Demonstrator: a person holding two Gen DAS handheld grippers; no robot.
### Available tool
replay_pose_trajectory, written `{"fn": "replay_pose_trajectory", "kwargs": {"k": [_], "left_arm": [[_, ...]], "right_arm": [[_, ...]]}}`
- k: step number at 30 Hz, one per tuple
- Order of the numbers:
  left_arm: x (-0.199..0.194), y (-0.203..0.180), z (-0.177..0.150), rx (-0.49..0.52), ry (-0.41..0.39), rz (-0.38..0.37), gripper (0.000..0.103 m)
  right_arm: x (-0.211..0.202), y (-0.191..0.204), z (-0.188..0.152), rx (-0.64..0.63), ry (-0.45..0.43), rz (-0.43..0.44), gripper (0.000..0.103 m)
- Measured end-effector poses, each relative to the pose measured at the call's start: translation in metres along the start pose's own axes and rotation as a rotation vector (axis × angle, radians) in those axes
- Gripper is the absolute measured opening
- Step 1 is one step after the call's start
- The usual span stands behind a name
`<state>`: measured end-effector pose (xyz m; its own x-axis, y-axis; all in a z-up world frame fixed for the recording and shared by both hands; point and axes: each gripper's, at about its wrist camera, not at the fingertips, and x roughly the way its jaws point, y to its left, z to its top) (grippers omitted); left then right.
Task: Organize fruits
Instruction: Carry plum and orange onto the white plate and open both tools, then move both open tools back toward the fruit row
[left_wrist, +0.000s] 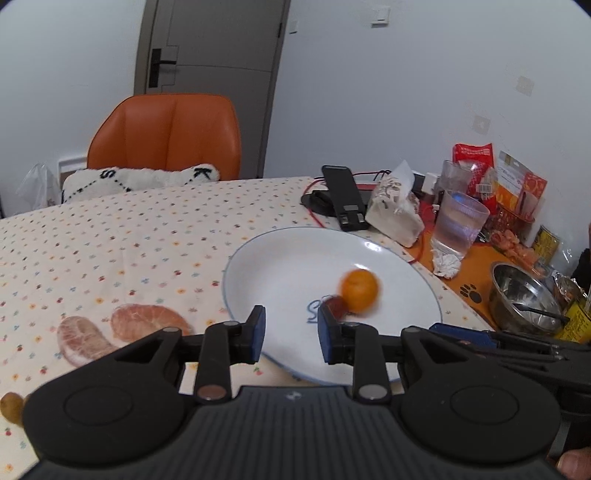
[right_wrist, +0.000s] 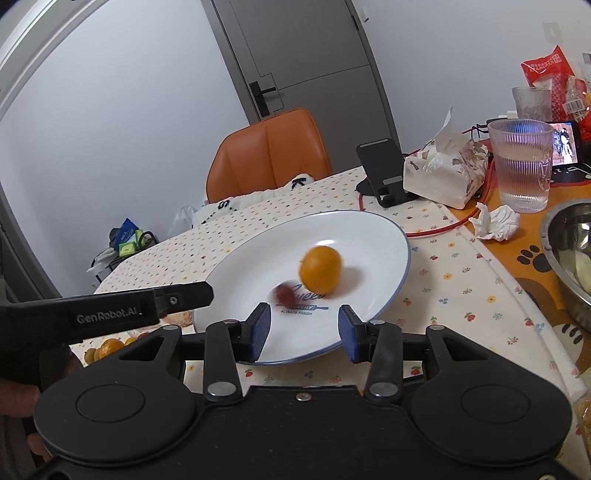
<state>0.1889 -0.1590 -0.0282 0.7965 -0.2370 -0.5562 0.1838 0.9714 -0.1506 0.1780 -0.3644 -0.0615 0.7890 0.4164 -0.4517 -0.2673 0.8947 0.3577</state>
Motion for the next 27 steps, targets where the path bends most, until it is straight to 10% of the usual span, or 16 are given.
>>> {"fn": "replay_pose_trajectory", "kwargs": {"k": [13, 27], "left_arm": [[-0.028, 0.029, -0.011, -0.048, -0.001, 0.085, 0.074], [-0.061, 0.055, -0.026, -0.068, -0.020, 0.125, 0.089]], "right_arm": [[0.002, 0.017, -0.001, -0.024, 0.002, 0.021, 0.054], [0.001, 0.042, -0.003, -0.053, -0.041, 0.057, 0.098]]}}
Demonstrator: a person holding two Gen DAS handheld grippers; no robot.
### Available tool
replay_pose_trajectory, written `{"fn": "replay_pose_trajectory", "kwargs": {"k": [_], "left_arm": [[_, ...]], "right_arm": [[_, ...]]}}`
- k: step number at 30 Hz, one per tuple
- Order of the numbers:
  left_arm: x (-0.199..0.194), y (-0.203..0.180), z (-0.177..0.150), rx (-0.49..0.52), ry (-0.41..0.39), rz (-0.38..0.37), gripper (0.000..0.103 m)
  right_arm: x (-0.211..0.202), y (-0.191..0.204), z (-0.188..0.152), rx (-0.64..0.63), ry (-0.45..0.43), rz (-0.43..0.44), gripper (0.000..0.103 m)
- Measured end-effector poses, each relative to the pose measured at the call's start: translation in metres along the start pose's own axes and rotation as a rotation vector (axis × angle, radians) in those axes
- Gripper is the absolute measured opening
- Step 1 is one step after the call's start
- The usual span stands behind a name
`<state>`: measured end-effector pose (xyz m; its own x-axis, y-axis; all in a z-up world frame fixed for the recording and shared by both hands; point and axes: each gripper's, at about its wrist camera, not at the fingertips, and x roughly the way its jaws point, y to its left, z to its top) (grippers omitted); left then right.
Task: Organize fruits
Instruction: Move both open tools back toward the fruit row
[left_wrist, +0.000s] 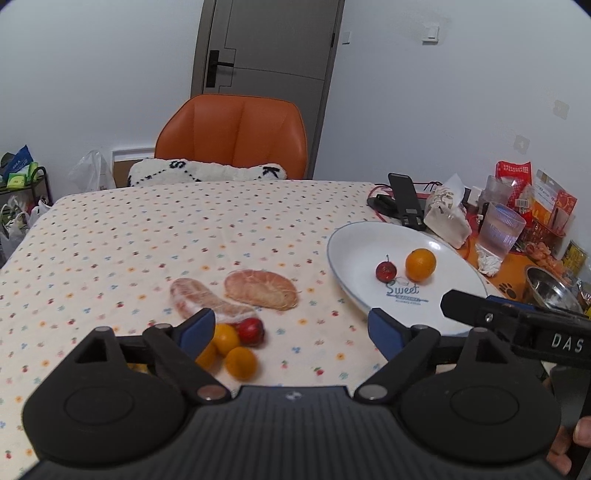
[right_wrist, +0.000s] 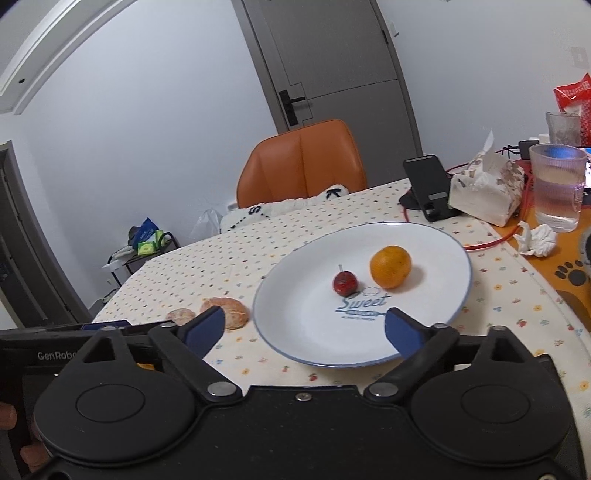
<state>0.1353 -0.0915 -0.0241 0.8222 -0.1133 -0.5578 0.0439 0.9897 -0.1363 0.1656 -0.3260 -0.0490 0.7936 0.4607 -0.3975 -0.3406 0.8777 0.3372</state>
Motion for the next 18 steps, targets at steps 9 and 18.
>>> {"fn": "replay_pose_trajectory", "kwargs": {"k": [9, 18], "left_arm": [[-0.014, 0.021, -0.009, -0.036, 0.019, 0.004, 0.091], [-0.027, 0.048, -0.017, -0.101, 0.006, 0.046, 0.091]], "right_arm": [[0.004, 0.018, -0.004, -0.012, -0.002, 0.044, 0.103], [0.010, 0.033, -0.010, -0.046, 0.020, 0.046, 0.103]]}}
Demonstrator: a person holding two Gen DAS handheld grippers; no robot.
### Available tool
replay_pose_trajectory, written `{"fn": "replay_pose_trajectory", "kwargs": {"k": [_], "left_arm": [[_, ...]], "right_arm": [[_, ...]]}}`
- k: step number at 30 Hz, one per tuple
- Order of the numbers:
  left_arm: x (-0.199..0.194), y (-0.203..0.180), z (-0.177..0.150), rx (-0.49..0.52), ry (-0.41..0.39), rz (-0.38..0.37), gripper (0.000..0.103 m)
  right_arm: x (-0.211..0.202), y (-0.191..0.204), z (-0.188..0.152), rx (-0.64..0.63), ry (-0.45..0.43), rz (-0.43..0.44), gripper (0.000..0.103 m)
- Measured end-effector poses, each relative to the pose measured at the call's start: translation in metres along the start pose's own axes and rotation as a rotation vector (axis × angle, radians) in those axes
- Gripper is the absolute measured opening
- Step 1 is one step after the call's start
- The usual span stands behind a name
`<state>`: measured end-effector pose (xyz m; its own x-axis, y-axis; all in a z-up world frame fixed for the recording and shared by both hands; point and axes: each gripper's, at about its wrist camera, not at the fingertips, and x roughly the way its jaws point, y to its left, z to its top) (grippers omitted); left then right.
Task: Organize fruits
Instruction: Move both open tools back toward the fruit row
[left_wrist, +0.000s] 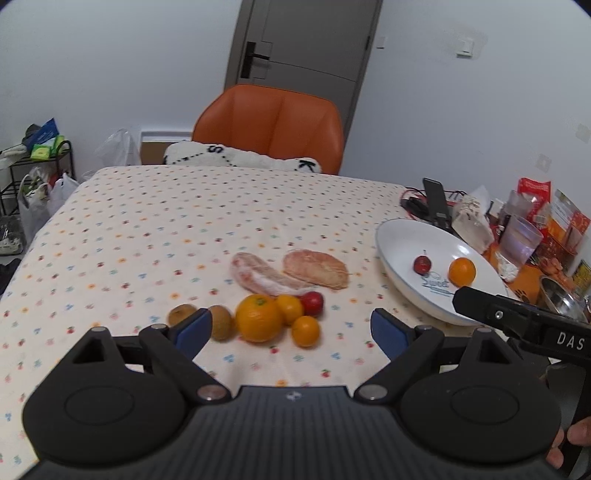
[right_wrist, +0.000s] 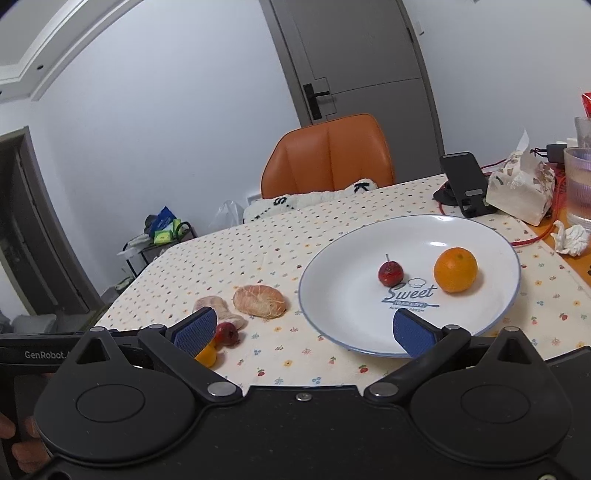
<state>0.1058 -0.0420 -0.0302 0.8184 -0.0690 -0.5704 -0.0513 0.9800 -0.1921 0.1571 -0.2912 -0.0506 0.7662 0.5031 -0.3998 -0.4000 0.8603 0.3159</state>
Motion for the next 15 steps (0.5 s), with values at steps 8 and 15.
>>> {"fn": "replay_pose_trajectory", "kwargs": {"k": [8, 15], "left_arm": [[-0.013, 0.023, -0.006, -0.025, -0.033, 0.043, 0.091], [-0.018, 0.044, -0.009, -0.065, -0.057, 0.076, 0.091]], "right_arm": [[0.008, 0.019, -0.004, -0.030, 0.023, 0.031, 0.103], [0.015, 0.033, -0.005, -0.043, 0.048, 0.044, 0.103]]}}
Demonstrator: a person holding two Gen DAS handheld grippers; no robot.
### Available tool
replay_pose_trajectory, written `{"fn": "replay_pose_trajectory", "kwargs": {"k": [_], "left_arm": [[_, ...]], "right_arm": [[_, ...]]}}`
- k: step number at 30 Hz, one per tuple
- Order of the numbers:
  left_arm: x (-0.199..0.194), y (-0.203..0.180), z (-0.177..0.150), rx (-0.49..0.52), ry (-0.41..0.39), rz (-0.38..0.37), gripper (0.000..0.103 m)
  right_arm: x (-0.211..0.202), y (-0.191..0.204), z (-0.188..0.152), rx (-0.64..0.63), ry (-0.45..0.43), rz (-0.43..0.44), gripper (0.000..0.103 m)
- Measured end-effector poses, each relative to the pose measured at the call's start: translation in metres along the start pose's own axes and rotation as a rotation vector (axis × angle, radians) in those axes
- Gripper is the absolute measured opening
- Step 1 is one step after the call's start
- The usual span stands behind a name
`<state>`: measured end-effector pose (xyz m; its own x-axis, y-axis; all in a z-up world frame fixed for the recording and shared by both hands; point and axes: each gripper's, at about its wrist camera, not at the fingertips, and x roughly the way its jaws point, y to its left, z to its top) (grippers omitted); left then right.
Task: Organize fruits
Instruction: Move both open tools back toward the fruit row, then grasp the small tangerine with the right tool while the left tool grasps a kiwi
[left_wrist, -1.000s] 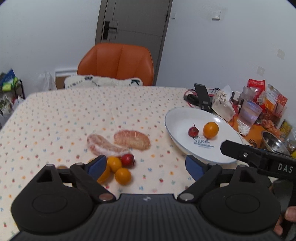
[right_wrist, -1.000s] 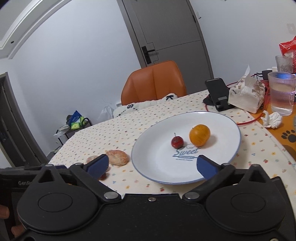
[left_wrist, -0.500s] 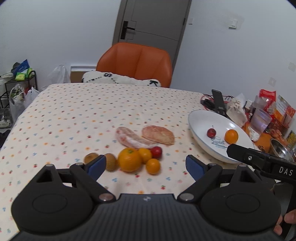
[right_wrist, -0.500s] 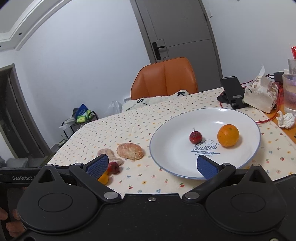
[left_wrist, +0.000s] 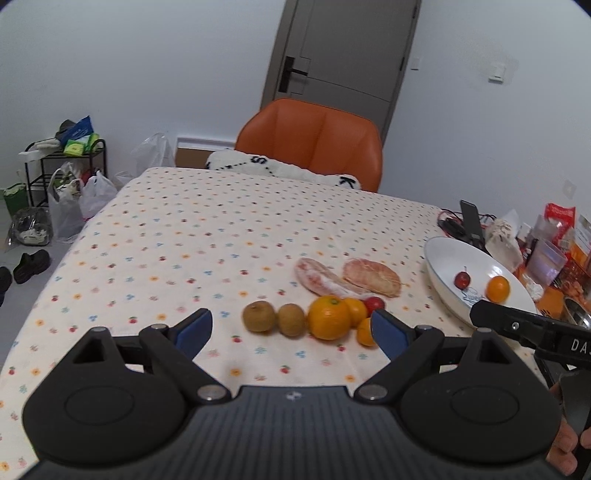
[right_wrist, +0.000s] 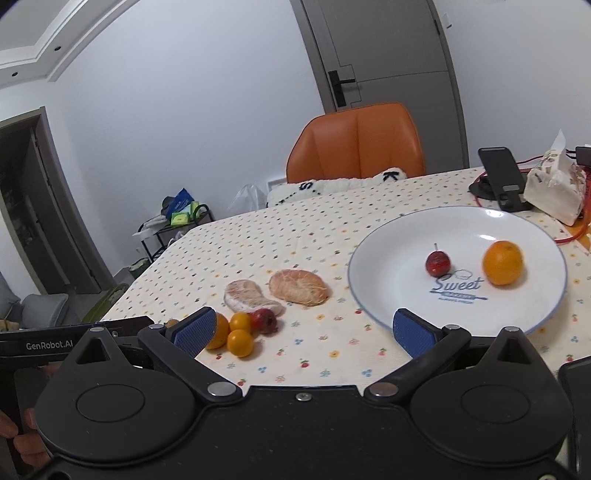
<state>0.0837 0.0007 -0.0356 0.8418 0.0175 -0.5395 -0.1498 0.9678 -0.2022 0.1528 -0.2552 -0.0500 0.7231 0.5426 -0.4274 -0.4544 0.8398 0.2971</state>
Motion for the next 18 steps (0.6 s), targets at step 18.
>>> {"fn": "replay_pose_trajectory", "kwargs": {"k": [18], "left_arm": [[0.010, 0.039, -0.007, -0.077, 0.030, 0.014, 0.091]], "right_arm": [[0.035, 0.025, -0.008, -0.037, 0.122, 0.038, 0.078]]}}
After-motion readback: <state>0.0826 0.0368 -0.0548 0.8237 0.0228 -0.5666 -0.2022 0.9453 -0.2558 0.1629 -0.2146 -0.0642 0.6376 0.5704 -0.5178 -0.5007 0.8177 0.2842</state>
